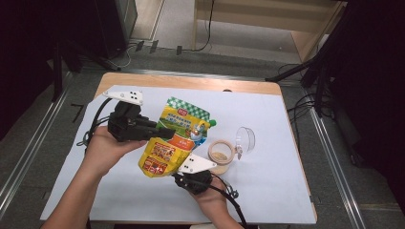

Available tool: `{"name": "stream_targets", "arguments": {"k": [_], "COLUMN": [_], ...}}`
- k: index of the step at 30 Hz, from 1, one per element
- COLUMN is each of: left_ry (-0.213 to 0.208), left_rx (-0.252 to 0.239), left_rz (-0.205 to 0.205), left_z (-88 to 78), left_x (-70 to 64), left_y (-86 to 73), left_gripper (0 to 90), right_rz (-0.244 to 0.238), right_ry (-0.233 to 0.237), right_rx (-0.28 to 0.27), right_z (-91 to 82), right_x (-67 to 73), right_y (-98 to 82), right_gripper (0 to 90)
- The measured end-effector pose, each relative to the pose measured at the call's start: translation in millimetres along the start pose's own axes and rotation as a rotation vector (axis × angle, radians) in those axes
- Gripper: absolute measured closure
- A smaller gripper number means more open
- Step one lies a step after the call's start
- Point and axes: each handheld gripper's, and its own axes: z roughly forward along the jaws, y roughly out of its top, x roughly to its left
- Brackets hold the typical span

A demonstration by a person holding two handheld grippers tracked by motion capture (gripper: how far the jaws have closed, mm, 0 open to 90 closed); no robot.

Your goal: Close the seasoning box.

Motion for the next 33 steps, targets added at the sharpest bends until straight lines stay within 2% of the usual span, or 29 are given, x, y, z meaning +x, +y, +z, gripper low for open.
{"name": "stream_targets", "arguments": {"k": [3, 8, 10, 15, 22, 27, 33], "left_ry": [0.002, 0.011, 0.029, 0.015, 0.011, 0.01, 0.009], "left_rx": [0.006, 0.015, 0.023, 0.039, 0.07, 0.074, 0.08], "left_rz": [-0.001, -0.002, 0.01, 0.022, 0.002, 0.004, -0.013], "left_z": [4.9, 12.9, 18.0, 25.9, 38.6, 46.5, 53.5], "left_x": [0.3, 0.0, -1.3, -3.0, -3.0, -4.4, -2.9], "left_y": [-0.2, -1.0, -1.5, -1.0, -2.4, -2.1, -3.0], "left_gripper": [83.7, 82.0, 79.6, 79.2, 78.1, 76.4, 73.5], "right_rz": [-0.022, -0.026, -0.034, -0.037, -0.054, -0.053, -0.063], "right_ry": [0.004, 0.012, 0.015, 0.034, 0.058, 0.067, 0.067], "right_rx": [0.007, 0.005, 0.006, -0.005, -0.002, -0.012, -0.01], "right_z": [-1.7, -3.1, -4.0, -5.6, -6.5, -8.5, -10.6], "right_x": [4.0, 9.0, 11.2, 18.1, 29.2, 31.2, 32.6], "right_y": [0.3, 0.9, 1.3, 2.7, 4.2, 7.0, 9.7], "right_gripper": [76.6, 75.4, 74.8, 73.3, 70.7, 68.8, 65.6]}}
